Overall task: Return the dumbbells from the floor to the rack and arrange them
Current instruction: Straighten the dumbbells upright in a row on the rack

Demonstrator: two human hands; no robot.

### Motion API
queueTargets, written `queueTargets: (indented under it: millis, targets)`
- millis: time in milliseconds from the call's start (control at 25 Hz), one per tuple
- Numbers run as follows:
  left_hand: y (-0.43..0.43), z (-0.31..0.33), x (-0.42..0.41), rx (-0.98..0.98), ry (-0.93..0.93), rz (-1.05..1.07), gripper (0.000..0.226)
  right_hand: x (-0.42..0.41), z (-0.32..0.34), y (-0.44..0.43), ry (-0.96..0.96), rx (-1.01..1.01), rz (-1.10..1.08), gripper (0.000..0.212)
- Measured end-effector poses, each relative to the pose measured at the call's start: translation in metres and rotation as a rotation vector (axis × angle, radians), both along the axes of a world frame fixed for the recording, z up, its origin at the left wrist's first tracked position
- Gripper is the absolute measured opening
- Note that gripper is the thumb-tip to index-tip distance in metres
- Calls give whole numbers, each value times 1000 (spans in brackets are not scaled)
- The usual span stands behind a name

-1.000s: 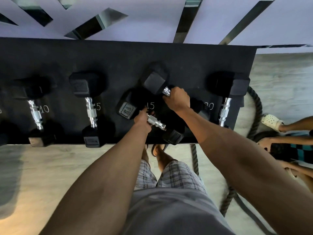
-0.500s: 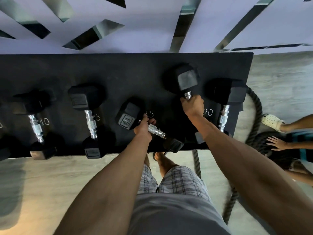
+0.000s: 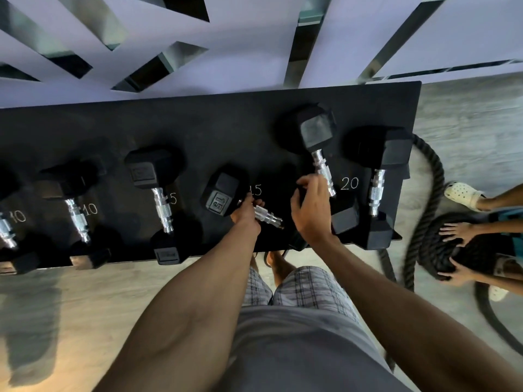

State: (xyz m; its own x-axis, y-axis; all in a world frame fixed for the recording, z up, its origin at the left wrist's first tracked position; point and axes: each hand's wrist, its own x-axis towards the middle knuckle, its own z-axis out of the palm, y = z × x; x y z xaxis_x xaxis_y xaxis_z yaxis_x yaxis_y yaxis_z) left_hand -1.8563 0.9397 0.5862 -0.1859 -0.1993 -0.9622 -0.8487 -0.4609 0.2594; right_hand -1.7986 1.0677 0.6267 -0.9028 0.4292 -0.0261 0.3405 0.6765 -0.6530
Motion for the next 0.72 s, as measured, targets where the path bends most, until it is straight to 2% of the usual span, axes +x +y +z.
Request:
queueTargets:
  millis: [120,200,280,400,520,600,720]
  targets:
    - [-3,0,0,35,-8,7,14,20,-21,-23,-311,-33,295,31]
    - [-5,-2,0,57,1,38,12,19,-35,-29,-517,128,512,40]
    - [-5,-3,0,71,-2,40,11,12,-40,-32,-631,224,629,40]
    - [-9,-1,2,67,-1,-10,18,-2,-43,-34,-711,181,571,35]
    - [-9,1,1,62,20,-119,22,0,-46,-37,-698,148,512,36]
    - [-8,6,-6,14,63,-211,19,-1,-47,-40,-699,46,427,37]
    - [-6,17,-28,-81,152,-465,21,-12,-42,-55,-668,-198,233,40]
